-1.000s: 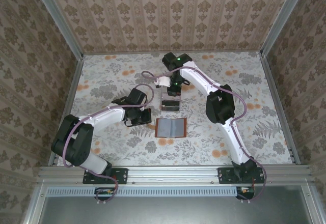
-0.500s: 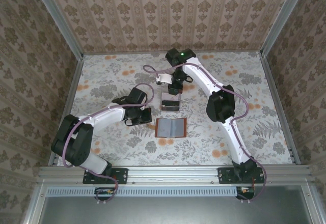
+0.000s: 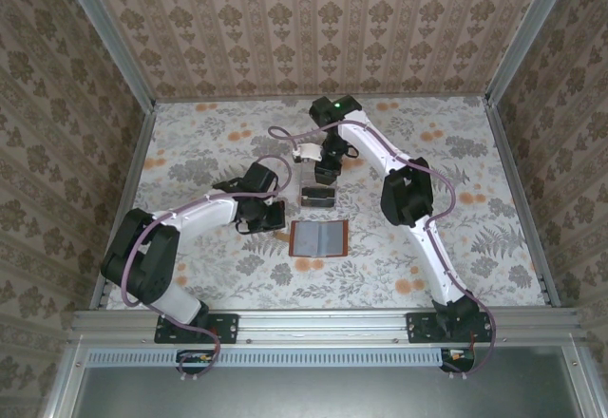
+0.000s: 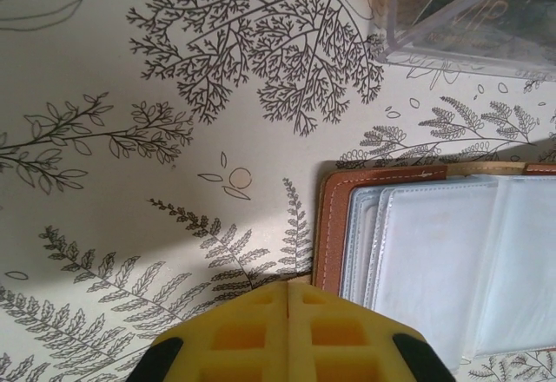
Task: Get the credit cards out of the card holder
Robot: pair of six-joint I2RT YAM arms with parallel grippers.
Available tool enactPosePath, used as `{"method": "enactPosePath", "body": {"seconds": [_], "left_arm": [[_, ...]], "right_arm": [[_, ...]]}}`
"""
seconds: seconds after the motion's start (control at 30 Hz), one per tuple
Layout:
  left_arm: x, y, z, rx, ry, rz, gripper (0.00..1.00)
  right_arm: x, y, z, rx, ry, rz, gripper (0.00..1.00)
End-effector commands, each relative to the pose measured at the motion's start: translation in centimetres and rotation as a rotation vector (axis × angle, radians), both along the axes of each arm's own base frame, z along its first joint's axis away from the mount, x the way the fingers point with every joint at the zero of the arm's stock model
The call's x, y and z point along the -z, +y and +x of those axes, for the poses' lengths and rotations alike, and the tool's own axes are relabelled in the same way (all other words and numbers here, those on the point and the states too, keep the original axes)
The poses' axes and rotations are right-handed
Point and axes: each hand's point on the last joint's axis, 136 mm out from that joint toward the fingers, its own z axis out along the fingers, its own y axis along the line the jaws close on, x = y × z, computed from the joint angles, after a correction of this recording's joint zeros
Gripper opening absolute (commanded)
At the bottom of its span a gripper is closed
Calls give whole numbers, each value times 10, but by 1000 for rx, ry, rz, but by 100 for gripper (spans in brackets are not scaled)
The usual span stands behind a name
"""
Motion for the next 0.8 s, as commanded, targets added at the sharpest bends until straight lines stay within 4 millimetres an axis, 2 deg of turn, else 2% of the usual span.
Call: {"method": "enactPosePath", "body": {"seconds": [0.0, 0.2, 0.47, 0.77], "left_arm": [[-5, -3, 4, 20, -12, 11, 3], [-5, -3, 3, 22, -11, 12, 3], [-5, -2, 2, 22, -14, 14, 3], [-4, -2, 2, 24, -10, 14, 3]], "right_arm": [[-24, -2, 15, 23, -94, 18, 27], [-29, -4, 32, 55, -185, 9, 27], [-31, -4, 37, 71, -213, 6, 27], [-23, -4, 40, 75, -224, 0, 25]]}}
